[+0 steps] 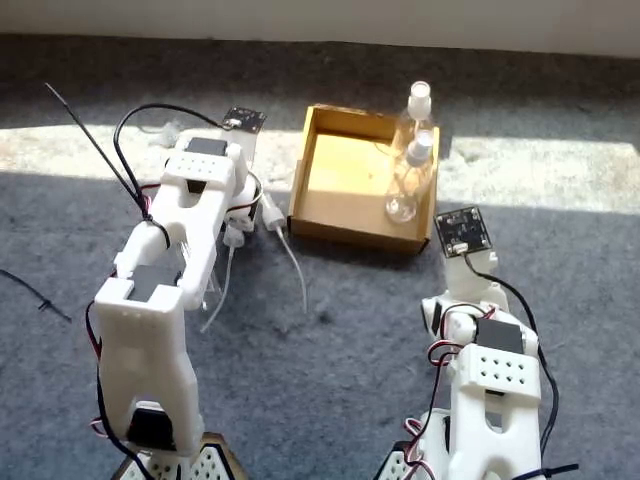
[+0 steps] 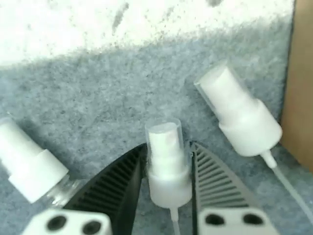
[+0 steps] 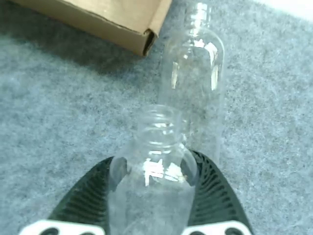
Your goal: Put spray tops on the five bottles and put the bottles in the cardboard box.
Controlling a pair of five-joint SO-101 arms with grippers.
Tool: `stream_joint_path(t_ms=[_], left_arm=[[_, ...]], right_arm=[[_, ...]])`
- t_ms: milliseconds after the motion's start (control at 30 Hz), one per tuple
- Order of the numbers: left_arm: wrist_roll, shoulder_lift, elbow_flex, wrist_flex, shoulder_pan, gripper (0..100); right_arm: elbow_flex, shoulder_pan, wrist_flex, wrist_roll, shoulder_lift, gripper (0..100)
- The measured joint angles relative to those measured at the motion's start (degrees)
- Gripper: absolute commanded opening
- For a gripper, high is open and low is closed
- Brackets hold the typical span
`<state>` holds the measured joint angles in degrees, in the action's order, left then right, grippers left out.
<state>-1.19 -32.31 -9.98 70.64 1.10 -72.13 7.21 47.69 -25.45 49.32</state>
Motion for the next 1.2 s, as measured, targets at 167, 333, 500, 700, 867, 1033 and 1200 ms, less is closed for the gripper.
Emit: stream_joint_path(t_ms=[167,333,500,700,867,1033,1200], left_arm=[[-0.35,-0.18,-10.64,10.37,0.79,8],[-1.41,-0.18,-24.97,24.62,1.41,8],[-1.58,1.93,-29.10,29.54,2.20,8],[-1.49,15.56,-19.25,29.89,1.05,8],[-1.49,27.96,-7.30,29.63,-2.37,8],[-0.79,38.07,8.18,23.12,-5.01,8],[0.44,47.21,24.35,13.89,-5.27,8]], right_arm=[[0.00,0.00,0.00,0.00,0.00,0.6],[0.18,5.71,0.09,-0.09,0.00,0.7],[5.01,13.10,1.93,-3.96,-2.20,0.7],[14.33,21.27,4.57,-11.16,-13.27,0.7],[20.92,24.44,4.57,-14.95,-26.81,1.2],[28.13,24.35,4.57,-15.30,-40.70,7.1],[33.76,24.62,2.55,-15.38,-49.14,7.8]])
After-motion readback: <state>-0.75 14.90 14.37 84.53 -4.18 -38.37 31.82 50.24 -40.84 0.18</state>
